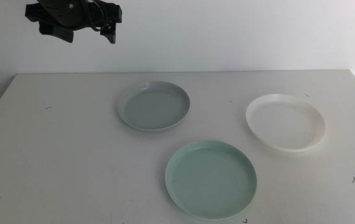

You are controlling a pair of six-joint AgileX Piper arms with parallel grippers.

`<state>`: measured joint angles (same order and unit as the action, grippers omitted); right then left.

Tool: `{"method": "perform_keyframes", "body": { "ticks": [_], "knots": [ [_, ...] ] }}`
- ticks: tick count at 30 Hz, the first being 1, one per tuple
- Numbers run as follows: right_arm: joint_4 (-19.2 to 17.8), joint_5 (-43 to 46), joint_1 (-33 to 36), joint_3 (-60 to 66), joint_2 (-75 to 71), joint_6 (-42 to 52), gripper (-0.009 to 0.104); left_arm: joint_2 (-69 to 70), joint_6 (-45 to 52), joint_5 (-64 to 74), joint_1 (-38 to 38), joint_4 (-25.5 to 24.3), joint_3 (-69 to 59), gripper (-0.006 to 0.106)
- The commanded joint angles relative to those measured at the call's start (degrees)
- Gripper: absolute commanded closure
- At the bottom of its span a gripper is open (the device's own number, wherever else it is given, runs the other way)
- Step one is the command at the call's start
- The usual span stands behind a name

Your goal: Stack the three bowls on top of each other.

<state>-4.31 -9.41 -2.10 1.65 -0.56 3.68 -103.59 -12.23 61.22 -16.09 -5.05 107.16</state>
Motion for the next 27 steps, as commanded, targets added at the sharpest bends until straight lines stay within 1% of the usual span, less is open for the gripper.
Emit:
{"method": "perform_keyframes", "body": {
  "ticks": [1,2,3,4,8,12,18,23,27],
  "knots": [
    [-0.8,4.4,-0.2,-0.4,-1.5,0.4,0.043,-0.6,1.4,-2.1,1.7,2.2,4.3,-0.003],
    [-0.8,4.4,-0.2,-0.4,-1.5,0.4,0.043,-2.2,2.0,-2.2,2.4,3.4,5.3,-0.003],
    [-0.8,4.4,-0.2,-0.4,-1.5,0.4,0.043,-5.2,3.4,-2.3,3.7,5.8,7.1,-0.003],
    [-0.8,4.4,-0.2,-0.4,-1.5,0.4,0.043,-6.8,4.3,-2.3,4.3,6.8,8.1,-0.003],
    [-0.8,4.4,-0.2,-0.4,-1.5,0.4,0.043,-13.0,6.2,-2.7,5.9,9.5,11.4,-0.003],
    [-0.8,4.4,-0.2,-0.4,-1.5,0.4,0.043,-18.3,6.4,-5.9,6.3,9.9,12.7,-0.003],
    [-0.8,4.4,-0.2,-0.4,-1.5,0.4,0.043,-24.5,8.0,-12.0,6.4,12.3,12.8,-0.003],
    [-0.8,4.4,-0.2,-0.4,-1.5,0.4,0.043,-27.8,8.0,-14.4,6.4,13.6,12.8,-0.002],
    [-0.8,4.4,-0.2,-0.4,-1.5,0.4,0.043,-29.5,8.4,-14.8,6.4,15.0,12.7,0.003]
  ]
}}
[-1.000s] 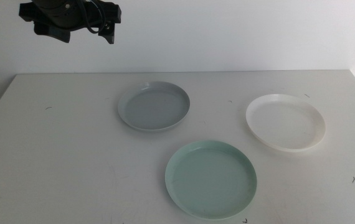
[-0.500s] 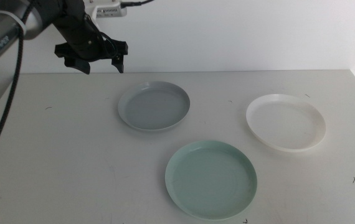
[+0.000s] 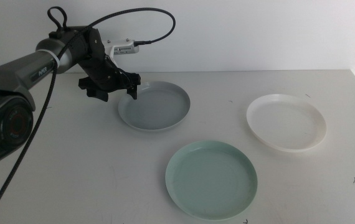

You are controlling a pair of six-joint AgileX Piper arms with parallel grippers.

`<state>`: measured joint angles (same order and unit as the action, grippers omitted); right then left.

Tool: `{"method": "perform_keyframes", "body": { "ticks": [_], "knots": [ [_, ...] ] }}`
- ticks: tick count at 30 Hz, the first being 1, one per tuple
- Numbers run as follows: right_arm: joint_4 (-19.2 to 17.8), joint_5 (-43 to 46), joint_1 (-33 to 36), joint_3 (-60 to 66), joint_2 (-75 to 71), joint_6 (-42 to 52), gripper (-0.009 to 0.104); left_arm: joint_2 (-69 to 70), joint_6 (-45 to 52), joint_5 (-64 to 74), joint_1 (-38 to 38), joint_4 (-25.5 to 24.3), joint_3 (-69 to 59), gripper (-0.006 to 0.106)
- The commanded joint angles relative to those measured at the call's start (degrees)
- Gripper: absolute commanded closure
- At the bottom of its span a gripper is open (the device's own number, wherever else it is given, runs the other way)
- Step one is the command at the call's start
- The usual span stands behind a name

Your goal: Stack the three bowls on top of each other.

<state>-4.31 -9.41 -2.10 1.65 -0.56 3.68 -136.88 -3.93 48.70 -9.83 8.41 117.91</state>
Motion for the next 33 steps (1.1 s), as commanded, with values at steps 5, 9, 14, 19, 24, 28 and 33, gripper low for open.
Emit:
{"method": "perform_keyframes", "body": {
  "ticks": [5,9,14,19,24,28,33],
  "knots": [
    [-0.8,4.4,-0.2,-0.4,-1.5,0.4,0.043,3.1,0.8,-1.7,0.2,2.0,2.0,0.023],
    [-0.8,4.4,-0.2,-0.4,-1.5,0.4,0.043,3.1,0.8,-1.7,0.2,1.9,2.0,0.033],
    [-0.8,4.4,-0.2,-0.4,-1.5,0.4,0.043,2.1,0.8,-1.1,0.2,2.0,2.0,0.04],
    [-0.8,4.4,-0.2,-0.4,-1.5,0.4,0.043,1.6,1.1,0.0,0.2,2.1,2.0,0.052],
    [-0.8,4.4,-0.2,-0.4,-1.5,0.4,0.043,1.6,1.1,0.0,0.2,1.7,2.0,0.084],
    [-0.8,4.4,-0.2,-0.4,-1.5,0.4,0.043,1.6,1.1,0.4,0.2,0.7,2.0,0.1],
    [-0.8,4.4,-0.2,-0.4,-1.5,0.4,0.043,3.5,1.2,1.0,0.2,-0.9,2.0,0.1]
  ]
}}
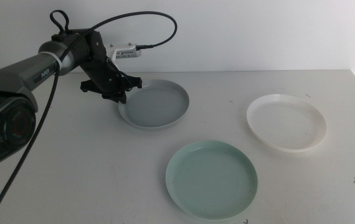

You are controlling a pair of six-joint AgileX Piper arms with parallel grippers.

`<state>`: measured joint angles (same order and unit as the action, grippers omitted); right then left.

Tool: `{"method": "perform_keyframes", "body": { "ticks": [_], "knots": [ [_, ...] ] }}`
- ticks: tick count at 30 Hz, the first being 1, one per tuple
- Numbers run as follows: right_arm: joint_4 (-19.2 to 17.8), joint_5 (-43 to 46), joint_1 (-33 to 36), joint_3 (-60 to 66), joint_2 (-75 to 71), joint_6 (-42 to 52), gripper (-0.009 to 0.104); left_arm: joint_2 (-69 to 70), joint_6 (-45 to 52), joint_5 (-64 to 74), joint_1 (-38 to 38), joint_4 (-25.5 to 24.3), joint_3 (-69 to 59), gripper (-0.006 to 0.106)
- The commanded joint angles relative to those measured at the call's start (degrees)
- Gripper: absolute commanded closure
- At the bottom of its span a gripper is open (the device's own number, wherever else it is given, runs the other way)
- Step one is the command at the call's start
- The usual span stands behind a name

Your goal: Stack the three bowls on top of each other.

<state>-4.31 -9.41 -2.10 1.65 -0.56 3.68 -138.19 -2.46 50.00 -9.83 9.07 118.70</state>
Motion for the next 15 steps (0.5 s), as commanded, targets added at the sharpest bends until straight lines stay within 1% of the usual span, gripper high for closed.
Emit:
{"method": "perform_keyframes", "body": {
  "ticks": [1,6,8,11,15],
  "knots": [
    [-0.8,4.4,-0.2,-0.4,-1.5,0.4,0.043,5.5,0.1,0.0,0.2,-1.5,1.2,0.1],
    [-0.8,4.4,-0.2,-0.4,-1.5,0.4,0.043,10.0,0.3,2.5,0.2,-2.0,0.6,0.1],
    [-0.8,4.4,-0.2,-0.4,-1.5,0.4,0.043,13.0,0.5,1.1,0.0,-1.9,-2.0,0.1],
    [-0.8,4.4,-0.2,-0.4,-1.5,0.4,0.043,18.5,0.9,-2.7,0.1,-0.1,-9.2,0.1],
    [-0.8,4.4,-0.2,-0.4,-1.5,0.4,0.043,29.0,1.3,-8.3,0.1,3.1,-22.3,0.1]
  ]
}}
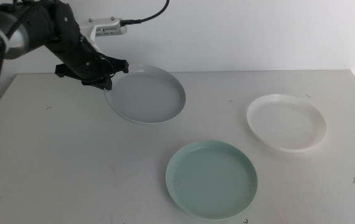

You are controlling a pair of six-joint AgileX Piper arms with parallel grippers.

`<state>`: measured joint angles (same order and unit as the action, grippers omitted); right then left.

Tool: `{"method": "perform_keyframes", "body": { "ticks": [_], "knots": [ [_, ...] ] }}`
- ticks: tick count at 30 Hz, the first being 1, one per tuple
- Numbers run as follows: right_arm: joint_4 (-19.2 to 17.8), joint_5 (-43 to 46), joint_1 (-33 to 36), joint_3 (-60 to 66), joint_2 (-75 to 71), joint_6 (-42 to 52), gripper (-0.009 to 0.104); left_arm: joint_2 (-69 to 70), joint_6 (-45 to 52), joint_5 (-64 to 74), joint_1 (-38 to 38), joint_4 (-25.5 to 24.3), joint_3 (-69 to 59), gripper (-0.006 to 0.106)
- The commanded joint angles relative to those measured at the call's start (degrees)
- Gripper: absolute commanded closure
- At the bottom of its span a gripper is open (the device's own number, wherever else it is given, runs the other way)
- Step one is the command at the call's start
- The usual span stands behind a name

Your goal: Stack the three bowls on top of each other.

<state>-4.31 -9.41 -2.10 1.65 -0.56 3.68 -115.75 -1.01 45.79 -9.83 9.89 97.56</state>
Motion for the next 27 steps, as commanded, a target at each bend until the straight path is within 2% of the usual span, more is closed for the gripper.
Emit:
{"method": "perform_keyframes", "body": {
  "ticks": [1,12,20,27],
  "knots": [
    [-0.8,4.4,-0.2,-0.4,-1.5,0.4,0.043,8.5,-0.1,-4.3,0.1,3.0,-3.4,0.1],
    [-0.8,4.4,-0.2,-0.4,-1.5,0.4,0.043,22.8,-3.6,-7.8,-7.5,3.9,-20.2,0.1],
    [-0.8,4.4,-0.2,-0.4,-1.5,0.4,0.043,22.2,-6.8,-8.1,-16.7,3.9,-21.8,0.1],
    [-0.8,4.4,-0.2,-0.4,-1.5,0.4,0.043,19.9,-6.9,-7.8,-20.8,4.5,-21.8,0.1]
  ]
}}
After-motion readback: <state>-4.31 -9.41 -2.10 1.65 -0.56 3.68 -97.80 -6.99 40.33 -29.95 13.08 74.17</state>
